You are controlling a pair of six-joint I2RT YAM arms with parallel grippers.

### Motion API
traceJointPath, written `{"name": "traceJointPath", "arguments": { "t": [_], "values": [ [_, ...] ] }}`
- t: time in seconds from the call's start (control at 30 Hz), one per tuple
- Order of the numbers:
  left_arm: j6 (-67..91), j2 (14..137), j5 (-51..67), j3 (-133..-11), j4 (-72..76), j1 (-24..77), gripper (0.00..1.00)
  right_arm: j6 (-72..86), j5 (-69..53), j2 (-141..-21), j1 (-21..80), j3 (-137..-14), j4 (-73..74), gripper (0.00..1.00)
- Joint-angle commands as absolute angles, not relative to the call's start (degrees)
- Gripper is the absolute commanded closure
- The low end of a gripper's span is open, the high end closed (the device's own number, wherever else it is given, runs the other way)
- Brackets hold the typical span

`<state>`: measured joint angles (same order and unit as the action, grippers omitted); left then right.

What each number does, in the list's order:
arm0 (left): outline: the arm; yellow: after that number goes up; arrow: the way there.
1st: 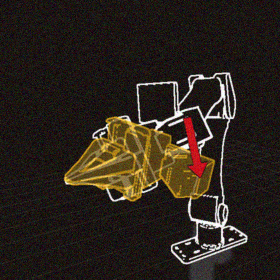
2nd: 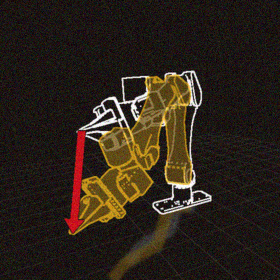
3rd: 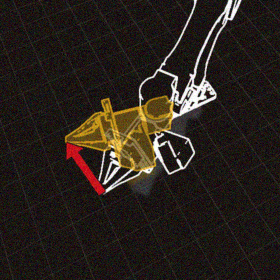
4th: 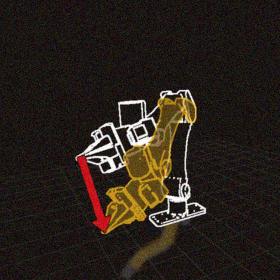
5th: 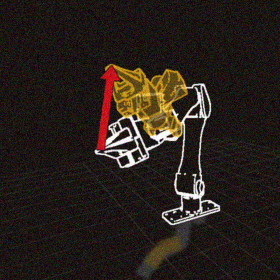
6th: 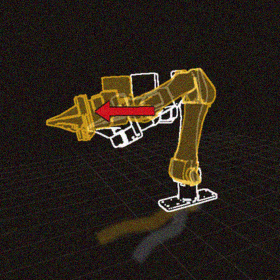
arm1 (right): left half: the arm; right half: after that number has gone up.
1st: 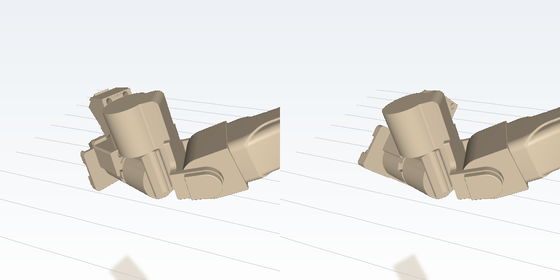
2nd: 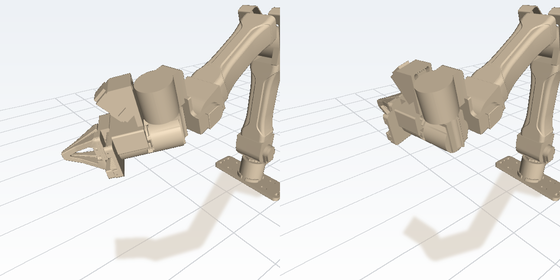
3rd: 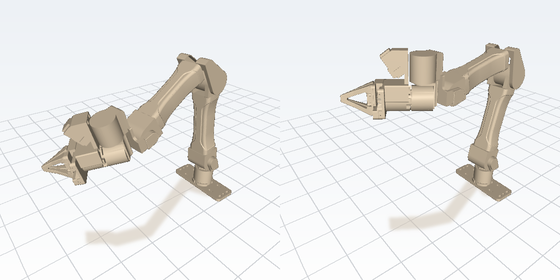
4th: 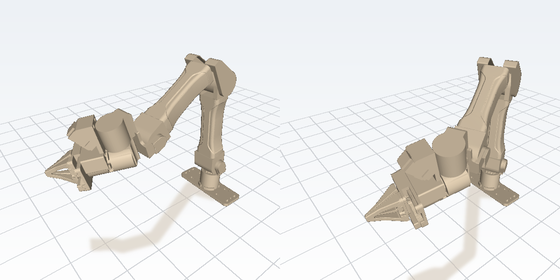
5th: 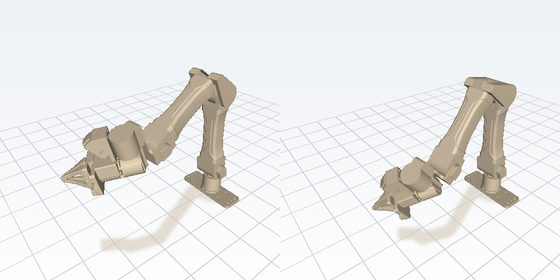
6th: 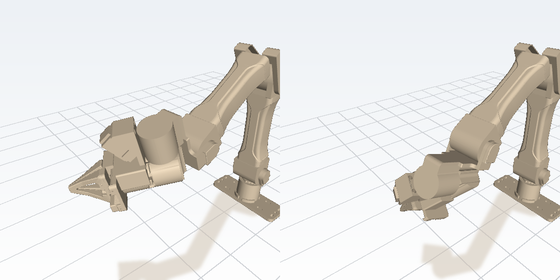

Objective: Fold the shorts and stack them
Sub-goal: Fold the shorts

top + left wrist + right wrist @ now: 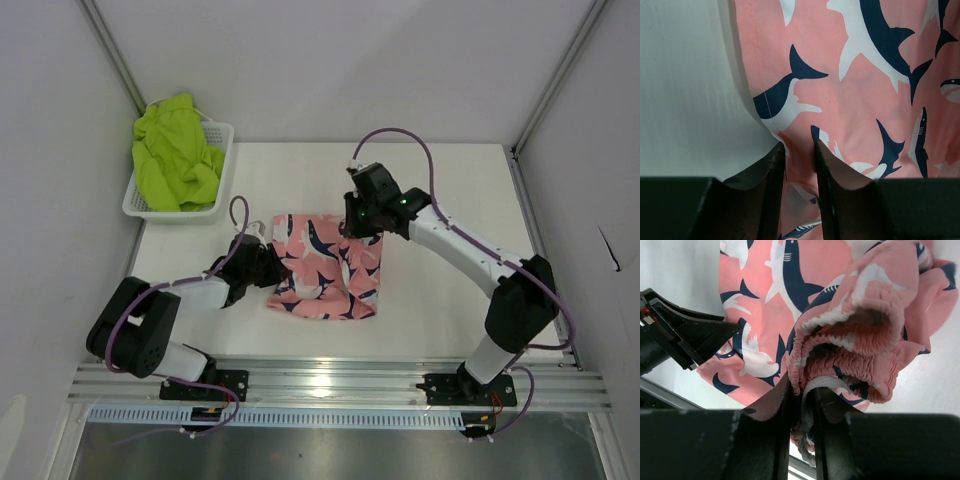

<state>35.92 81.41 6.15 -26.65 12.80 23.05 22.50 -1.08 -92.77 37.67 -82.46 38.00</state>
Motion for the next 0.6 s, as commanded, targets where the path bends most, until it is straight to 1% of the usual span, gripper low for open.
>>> {"name": "traceJointPath", "arguments": {
  "t": [0.0,0.13,0.23,0.57],
  "values": [
    [34.1,80.9,5.4,-25.0,9.3,22.7,0.66,23.2,1.8,-96.7,40.9,-86.8,35.2,1.00],
    [34.0,80.9,5.5,-25.0,9.2,22.7,0.66,22.9,3.6,-101.6,44.4,-89.6,34.8,1.00],
    [34.2,80.7,5.8,-25.0,9.1,22.7,0.67,22.5,4.5,-102.7,47.0,-90.7,33.6,1.00],
    [33.9,80.4,6.0,-24.8,9.0,22.7,0.69,22.5,7.8,-110.0,50.5,-94.8,33.0,1.00]
  ]
}}
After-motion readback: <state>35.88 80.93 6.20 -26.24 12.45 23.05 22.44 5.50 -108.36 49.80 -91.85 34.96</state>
